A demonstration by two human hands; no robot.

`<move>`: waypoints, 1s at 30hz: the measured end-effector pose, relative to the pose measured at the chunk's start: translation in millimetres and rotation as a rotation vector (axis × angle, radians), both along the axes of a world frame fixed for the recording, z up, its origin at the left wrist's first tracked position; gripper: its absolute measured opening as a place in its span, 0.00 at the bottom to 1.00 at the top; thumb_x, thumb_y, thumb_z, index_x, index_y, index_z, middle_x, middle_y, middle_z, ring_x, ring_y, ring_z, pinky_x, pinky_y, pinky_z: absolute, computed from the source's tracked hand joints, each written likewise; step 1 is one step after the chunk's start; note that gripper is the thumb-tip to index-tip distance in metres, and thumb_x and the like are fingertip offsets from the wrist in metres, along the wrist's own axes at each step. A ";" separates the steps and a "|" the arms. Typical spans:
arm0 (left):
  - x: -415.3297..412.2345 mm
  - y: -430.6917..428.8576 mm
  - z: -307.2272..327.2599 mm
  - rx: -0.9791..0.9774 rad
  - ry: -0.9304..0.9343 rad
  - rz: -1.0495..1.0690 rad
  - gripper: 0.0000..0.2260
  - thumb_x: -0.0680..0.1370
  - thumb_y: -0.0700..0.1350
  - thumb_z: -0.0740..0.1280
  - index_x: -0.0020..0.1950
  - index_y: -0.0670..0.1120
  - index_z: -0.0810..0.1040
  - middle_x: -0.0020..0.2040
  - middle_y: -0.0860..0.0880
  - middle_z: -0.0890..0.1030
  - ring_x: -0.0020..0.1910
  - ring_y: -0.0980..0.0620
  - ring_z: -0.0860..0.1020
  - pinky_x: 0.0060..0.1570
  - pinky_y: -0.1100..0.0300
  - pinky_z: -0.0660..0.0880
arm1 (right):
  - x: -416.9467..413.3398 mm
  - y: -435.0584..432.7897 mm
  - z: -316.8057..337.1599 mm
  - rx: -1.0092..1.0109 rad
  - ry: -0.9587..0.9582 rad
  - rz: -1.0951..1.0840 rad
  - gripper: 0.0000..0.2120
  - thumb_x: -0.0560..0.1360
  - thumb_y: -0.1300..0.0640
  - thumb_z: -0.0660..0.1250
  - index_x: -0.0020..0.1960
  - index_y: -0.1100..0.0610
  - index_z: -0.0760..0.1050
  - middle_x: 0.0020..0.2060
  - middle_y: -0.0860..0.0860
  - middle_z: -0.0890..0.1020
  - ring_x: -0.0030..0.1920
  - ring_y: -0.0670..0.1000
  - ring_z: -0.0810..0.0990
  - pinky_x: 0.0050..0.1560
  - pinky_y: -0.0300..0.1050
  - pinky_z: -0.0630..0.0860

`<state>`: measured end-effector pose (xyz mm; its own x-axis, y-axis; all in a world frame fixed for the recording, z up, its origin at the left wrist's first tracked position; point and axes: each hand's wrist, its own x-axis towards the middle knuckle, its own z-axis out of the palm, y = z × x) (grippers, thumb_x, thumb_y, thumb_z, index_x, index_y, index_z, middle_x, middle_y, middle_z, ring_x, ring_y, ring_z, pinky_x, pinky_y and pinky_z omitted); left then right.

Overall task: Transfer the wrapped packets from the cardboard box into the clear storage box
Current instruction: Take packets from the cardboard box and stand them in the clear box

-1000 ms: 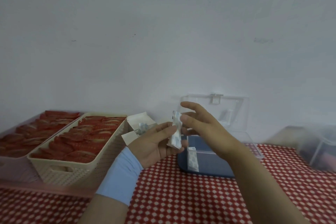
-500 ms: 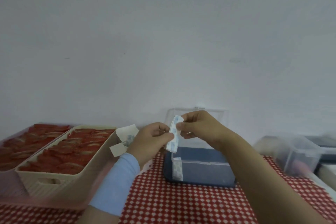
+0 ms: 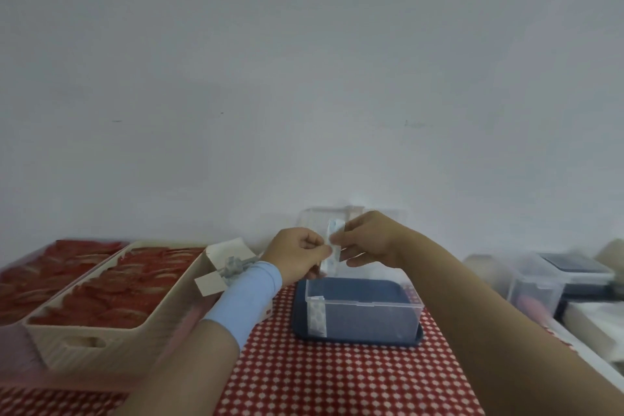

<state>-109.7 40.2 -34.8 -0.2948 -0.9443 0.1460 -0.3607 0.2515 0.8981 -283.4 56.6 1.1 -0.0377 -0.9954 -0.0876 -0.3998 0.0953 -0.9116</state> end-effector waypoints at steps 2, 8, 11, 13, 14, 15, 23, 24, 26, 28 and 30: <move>1.3 -5.2 -7.6 -0.101 -0.322 -0.045 0.06 0.78 0.50 0.69 0.51 0.49 0.81 0.46 0.50 0.84 0.42 0.51 0.84 0.50 0.56 0.80 | -2.7 -5.7 -12.6 0.008 0.091 -0.062 0.06 0.76 0.61 0.73 0.49 0.64 0.81 0.41 0.57 0.86 0.36 0.49 0.86 0.39 0.43 0.83; -1.0 -6.1 -28.1 -0.195 -0.562 -0.030 0.16 0.82 0.47 0.62 0.69 0.46 0.75 0.67 0.47 0.76 0.64 0.49 0.75 0.63 0.59 0.70 | 0.3 -21.2 -52.8 0.165 0.379 -0.130 0.08 0.76 0.61 0.72 0.48 0.67 0.81 0.37 0.59 0.84 0.33 0.53 0.82 0.34 0.44 0.80; -1.0 -7.1 -39.7 -0.107 -0.537 0.015 0.09 0.81 0.47 0.62 0.59 0.47 0.76 0.58 0.48 0.78 0.58 0.47 0.77 0.63 0.53 0.72 | 5.4 -28.7 -63.7 0.308 0.584 -0.061 0.07 0.76 0.56 0.72 0.47 0.60 0.78 0.39 0.55 0.82 0.36 0.52 0.78 0.41 0.44 0.77; 0.7 -9.3 -43.2 -0.061 -0.496 0.043 0.07 0.80 0.47 0.61 0.42 0.51 0.70 0.44 0.51 0.75 0.48 0.47 0.77 0.57 0.52 0.75 | 9.9 -34.3 -67.6 0.364 0.662 -0.018 0.10 0.77 0.53 0.71 0.50 0.60 0.79 0.42 0.54 0.81 0.41 0.52 0.78 0.49 0.44 0.78; 1.2 -11.8 -45.5 -0.043 -0.472 0.044 0.10 0.80 0.47 0.61 0.39 0.51 0.67 0.41 0.52 0.73 0.46 0.48 0.77 0.53 0.55 0.74 | 12.4 -37.1 -68.9 0.396 0.683 -0.009 0.10 0.77 0.53 0.71 0.51 0.61 0.79 0.43 0.54 0.81 0.41 0.51 0.79 0.50 0.44 0.78; 2.1 -12.0 -46.8 -0.012 -0.452 0.042 0.11 0.80 0.47 0.61 0.37 0.50 0.66 0.39 0.51 0.72 0.43 0.48 0.75 0.47 0.57 0.72 | 15.1 -39.9 -71.1 0.451 0.681 -0.005 0.09 0.78 0.54 0.70 0.50 0.61 0.79 0.41 0.54 0.81 0.40 0.50 0.80 0.46 0.42 0.79; 0.5 -12.7 -57.3 -0.051 -0.378 0.079 0.11 0.78 0.44 0.61 0.37 0.46 0.63 0.34 0.47 0.64 0.33 0.50 0.63 0.32 0.57 0.58 | 20.7 -52.3 -87.7 0.540 0.799 0.059 0.10 0.80 0.58 0.67 0.56 0.63 0.78 0.47 0.54 0.81 0.43 0.50 0.81 0.51 0.43 0.80; 0.3 -12.6 -57.8 -0.054 -0.378 0.080 0.11 0.78 0.44 0.61 0.37 0.46 0.63 0.34 0.47 0.65 0.34 0.49 0.64 0.32 0.57 0.59 | 20.8 -52.0 -87.9 0.531 0.824 0.061 0.14 0.80 0.56 0.67 0.61 0.63 0.78 0.49 0.54 0.81 0.48 0.51 0.82 0.56 0.44 0.79; 0.0 -12.7 -58.4 -0.061 -0.375 0.077 0.12 0.79 0.45 0.61 0.38 0.46 0.64 0.35 0.46 0.66 0.34 0.49 0.65 0.33 0.57 0.60 | 20.7 -51.2 -88.5 0.592 0.813 0.075 0.18 0.80 0.52 0.68 0.64 0.63 0.77 0.55 0.54 0.83 0.57 0.52 0.82 0.64 0.47 0.76; 0.3 -12.3 -58.6 -0.072 -0.381 0.076 0.12 0.79 0.45 0.61 0.37 0.46 0.64 0.36 0.45 0.67 0.34 0.49 0.66 0.34 0.57 0.61 | 19.2 -51.8 -86.8 0.604 0.775 0.060 0.17 0.79 0.50 0.69 0.60 0.63 0.78 0.50 0.54 0.84 0.50 0.51 0.83 0.58 0.45 0.78; 0.4 -12.2 -59.2 -0.069 -0.365 0.074 0.12 0.79 0.45 0.61 0.37 0.46 0.65 0.36 0.45 0.68 0.34 0.49 0.67 0.34 0.57 0.62 | 16.2 -51.7 -84.4 0.584 0.743 0.007 0.17 0.77 0.49 0.71 0.57 0.62 0.78 0.42 0.54 0.82 0.42 0.51 0.82 0.49 0.44 0.79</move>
